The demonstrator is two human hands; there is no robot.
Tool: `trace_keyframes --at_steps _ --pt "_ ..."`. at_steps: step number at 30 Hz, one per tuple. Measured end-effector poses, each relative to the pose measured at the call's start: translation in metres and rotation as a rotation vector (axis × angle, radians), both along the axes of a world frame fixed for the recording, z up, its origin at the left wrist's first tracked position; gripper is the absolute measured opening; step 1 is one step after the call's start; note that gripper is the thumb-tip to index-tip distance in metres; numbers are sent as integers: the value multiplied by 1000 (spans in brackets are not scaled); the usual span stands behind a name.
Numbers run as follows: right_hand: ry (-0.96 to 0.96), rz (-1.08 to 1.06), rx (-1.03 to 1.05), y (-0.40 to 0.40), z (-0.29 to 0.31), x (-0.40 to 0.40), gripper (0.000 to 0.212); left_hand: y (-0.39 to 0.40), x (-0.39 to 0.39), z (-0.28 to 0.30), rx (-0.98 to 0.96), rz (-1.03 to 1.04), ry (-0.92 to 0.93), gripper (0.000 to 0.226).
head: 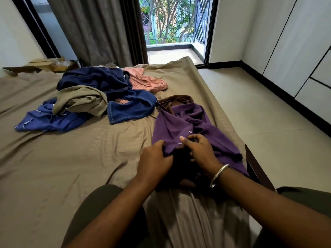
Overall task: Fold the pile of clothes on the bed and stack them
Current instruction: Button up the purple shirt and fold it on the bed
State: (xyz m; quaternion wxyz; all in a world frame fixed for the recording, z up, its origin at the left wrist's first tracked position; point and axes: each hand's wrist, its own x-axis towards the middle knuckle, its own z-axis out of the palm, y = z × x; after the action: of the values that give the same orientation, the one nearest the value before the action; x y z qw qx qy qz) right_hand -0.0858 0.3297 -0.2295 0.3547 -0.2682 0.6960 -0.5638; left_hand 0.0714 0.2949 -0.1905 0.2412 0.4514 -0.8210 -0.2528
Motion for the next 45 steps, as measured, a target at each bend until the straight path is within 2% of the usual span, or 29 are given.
trace_keyframes --at_steps 3,5,7,10,11,13,15,17,20,22,24,25,28,30,33,36,38,42,45 --pt "80 43 44 1 1 3 28 0 -3 1 259 -54 -170 27" --pt "161 31 43 5 1 -2 28 7 -7 1 463 -121 -264 47" --pt "273 17 54 9 1 -8 26 18 -11 2 541 -145 -321 63" --pt "318 147 148 15 2 -12 16 31 -16 -4 377 -128 -428 53" --pt "331 180 183 18 3 -11 17 31 -16 -9 375 -114 -426 52" --pt "452 210 212 28 8 -10 23 29 -16 -17 576 -113 -356 53" --pt "647 265 190 44 18 -14 23 30 -15 -19 858 -168 -292 41" --pt "816 307 197 60 27 -22 16 32 -17 -20 933 -181 -285 36" --pt "977 296 363 78 32 -42 13 30 -19 -16 710 -114 -275 48" --pt "970 302 558 81 31 -51 22 25 -17 -15 366 -93 -378 49" --pt "964 327 717 79 27 -52 33 21 -17 -16 77 -87 -372 41" --pt "986 331 757 78 25 -51 35 21 -17 -16 30 -107 -292 33" --pt "1083 309 787 79 22 -51 28 21 -22 -20 120 -228 -54 15" --pt "1081 296 782 80 22 -54 16 21 -26 -25 244 -323 -25 26" --pt "934 300 758 79 24 -62 17 16 -26 -35 326 -331 -142 38" --pt "739 308 620 78 30 -68 13 9 -25 -40 319 -318 -235 29" --pt "697 302 550 77 34 -69 13 7 -25 -41 262 -296 -279 27" --pt "809 283 646 79 28 -76 10 10 -25 -44 210 -298 -342 31" --pt "922 266 691 81 23 -77 19 15 -26 -47 142 -361 -349 34"
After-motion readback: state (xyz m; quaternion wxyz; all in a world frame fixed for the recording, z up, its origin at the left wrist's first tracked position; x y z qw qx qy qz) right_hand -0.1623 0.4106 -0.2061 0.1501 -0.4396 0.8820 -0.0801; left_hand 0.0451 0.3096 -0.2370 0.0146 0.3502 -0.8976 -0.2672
